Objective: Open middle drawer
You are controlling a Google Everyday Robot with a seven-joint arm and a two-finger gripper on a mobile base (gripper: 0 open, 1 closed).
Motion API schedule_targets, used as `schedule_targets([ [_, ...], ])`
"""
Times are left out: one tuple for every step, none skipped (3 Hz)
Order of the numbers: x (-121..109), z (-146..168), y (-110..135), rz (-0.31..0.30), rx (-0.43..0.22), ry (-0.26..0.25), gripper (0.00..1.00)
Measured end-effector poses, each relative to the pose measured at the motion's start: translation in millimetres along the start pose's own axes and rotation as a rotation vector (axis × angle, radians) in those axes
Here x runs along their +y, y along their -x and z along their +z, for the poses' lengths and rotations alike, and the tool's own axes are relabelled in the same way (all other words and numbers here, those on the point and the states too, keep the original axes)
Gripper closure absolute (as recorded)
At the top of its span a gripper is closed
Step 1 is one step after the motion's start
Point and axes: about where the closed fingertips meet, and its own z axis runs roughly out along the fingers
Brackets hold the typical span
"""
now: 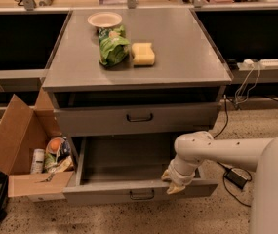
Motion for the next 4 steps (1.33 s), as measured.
schedule_targets([
  [0.0, 0.0, 0.0, 0.000, 0.000, 0.000, 0.46],
  [0.0, 0.0, 0.0, 0.000, 0.000, 0.000, 0.23],
  [0.5, -2.7, -1.6, -0.003, 0.021, 0.018, 0.01],
  [-1.2, -27.8, -5.5, -0.015, 0.034, 0.017, 0.00],
])
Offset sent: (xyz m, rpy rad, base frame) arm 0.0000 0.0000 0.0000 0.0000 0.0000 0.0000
